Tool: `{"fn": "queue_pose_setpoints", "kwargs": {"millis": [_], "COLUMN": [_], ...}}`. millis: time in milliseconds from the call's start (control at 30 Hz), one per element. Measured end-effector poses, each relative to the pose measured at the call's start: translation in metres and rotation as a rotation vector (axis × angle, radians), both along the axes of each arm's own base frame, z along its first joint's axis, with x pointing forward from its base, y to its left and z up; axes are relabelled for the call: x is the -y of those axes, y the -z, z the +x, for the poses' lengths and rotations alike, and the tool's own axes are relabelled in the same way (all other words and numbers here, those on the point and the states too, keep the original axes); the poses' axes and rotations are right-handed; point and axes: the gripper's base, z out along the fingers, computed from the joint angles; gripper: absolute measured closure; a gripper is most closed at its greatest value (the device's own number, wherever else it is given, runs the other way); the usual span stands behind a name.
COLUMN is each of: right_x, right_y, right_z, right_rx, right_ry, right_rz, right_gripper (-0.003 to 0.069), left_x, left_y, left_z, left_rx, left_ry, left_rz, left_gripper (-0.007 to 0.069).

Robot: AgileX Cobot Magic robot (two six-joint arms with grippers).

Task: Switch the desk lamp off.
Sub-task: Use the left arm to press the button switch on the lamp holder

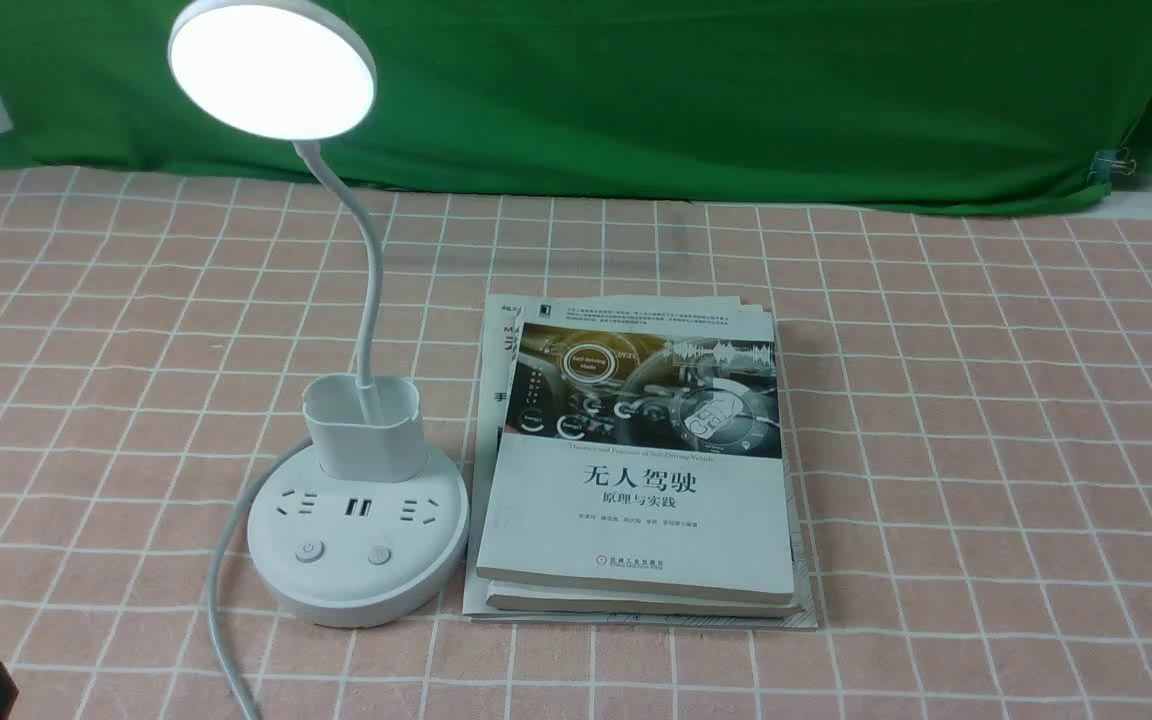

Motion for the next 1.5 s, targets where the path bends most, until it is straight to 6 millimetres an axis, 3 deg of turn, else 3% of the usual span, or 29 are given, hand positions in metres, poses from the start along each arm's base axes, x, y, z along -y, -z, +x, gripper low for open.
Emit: {"fn": "queue_pose_setpoints", "kwargs": {"millis": [733,800,900,1000,1367,1500], "right_x": [0.0,0.0,0.0,0.0,0.0,0.0], "right_y": [0.0,0.0,0.0,0.0,0.0,0.0], "right_z": [0.0,0.0,0.0,0.0,0.0,0.0], "right_rx": [0.0,0.0,0.0,0.0,0.0,0.0], "right_ry": [0.0,0.0,0.0,0.0,0.0,0.0], "right_rz": [0.0,0.0,0.0,0.0,0.0,0.0], "right_gripper": [0.0419,0.0419,0.0419,0.0419,0.0419,0.0419], "left_x": [0.0,0.001,0.002,-0.001,-0.01,0.002], "left_y": [-0.001,-0.005,-0.015,-0.022,-0.033,-0.065], "left_z": [0.0,0.001,0.002,0.002,0.001,0.003], "left_rx": [0.013,0.057,0.148,0.222,0.375,0.221], "left_ry": [-0.002,-0.013,-0.043,-0.072,-0.13,-0.032], "left_rz": [-0.003,-0.104,-0.452,-0.62,-0.691,-0.628], "left_gripper": [0.0619,0.0619,0.0619,0.0619,0.0619,0.0619]}}
